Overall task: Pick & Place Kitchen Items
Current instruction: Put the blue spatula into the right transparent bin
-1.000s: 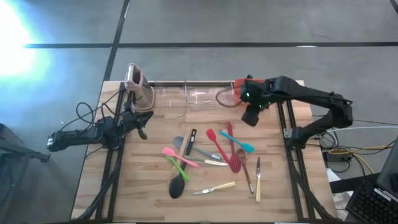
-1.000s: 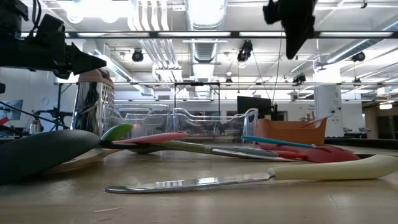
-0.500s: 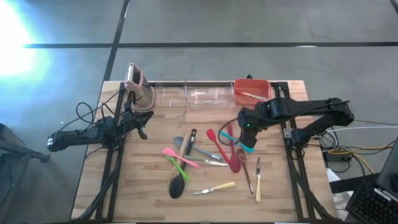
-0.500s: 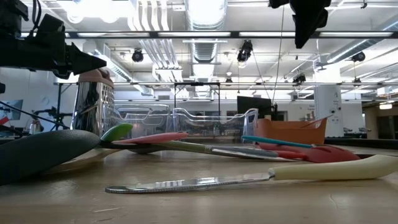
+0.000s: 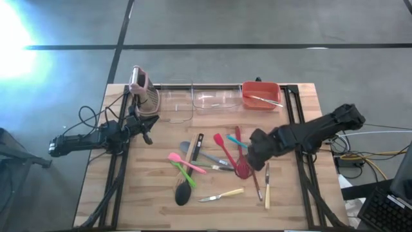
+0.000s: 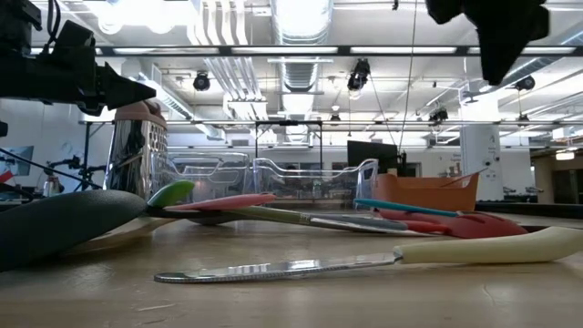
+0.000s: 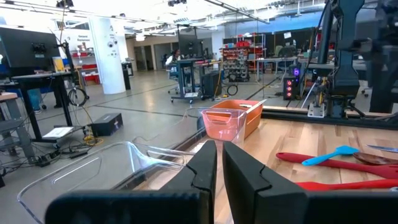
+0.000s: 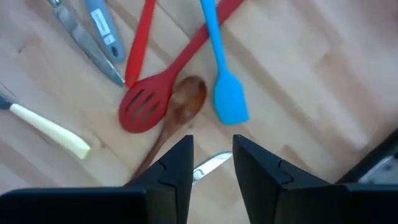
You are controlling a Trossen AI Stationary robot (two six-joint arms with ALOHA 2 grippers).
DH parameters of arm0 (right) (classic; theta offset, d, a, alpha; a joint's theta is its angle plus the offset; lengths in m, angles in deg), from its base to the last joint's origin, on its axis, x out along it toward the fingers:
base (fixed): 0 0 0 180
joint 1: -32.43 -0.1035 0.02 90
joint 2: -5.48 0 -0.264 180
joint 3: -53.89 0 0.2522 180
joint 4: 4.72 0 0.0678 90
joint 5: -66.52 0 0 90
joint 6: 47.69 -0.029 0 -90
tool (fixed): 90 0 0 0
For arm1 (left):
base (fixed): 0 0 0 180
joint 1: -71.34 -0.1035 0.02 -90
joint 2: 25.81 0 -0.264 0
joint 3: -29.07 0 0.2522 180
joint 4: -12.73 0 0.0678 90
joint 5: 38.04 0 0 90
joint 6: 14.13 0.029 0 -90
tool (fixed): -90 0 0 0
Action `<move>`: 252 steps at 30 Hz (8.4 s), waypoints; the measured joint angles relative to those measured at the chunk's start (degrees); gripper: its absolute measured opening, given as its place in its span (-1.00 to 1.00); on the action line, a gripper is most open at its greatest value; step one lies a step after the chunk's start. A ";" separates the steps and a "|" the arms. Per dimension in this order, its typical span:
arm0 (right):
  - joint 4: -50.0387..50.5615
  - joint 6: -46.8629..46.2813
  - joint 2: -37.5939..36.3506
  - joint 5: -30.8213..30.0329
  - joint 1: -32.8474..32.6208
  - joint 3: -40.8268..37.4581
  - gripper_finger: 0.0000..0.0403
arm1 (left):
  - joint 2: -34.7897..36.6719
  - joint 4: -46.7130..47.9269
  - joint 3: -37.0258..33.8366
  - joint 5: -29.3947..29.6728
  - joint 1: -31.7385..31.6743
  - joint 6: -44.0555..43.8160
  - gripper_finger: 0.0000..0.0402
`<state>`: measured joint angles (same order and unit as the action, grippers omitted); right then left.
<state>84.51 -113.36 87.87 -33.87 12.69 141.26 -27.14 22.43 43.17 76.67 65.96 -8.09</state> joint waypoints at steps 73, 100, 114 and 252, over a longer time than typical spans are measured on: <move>-43.94 32.94 0.20 0.59 17.71 -31.26 -0.14 | -0.01 0.00 0.00 -0.02 0.01 -0.01 -0.85; -55.21 32.70 0.20 3.15 17.78 -38.56 -0.17 | 0.00 0.00 0.00 0.00 0.00 0.00 -0.85; -59.02 32.67 3.15 2.46 18.66 -40.80 -0.32 | 0.00 0.00 0.00 -0.02 0.02 0.00 -0.85; -19.17 115.41 50.67 17.82 53.69 38.37 -0.90 | 0.00 0.00 0.00 -0.02 0.01 0.00 -0.85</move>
<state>65.34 2.05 138.54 -16.05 66.38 179.63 -27.14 22.43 43.17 76.65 65.97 -8.09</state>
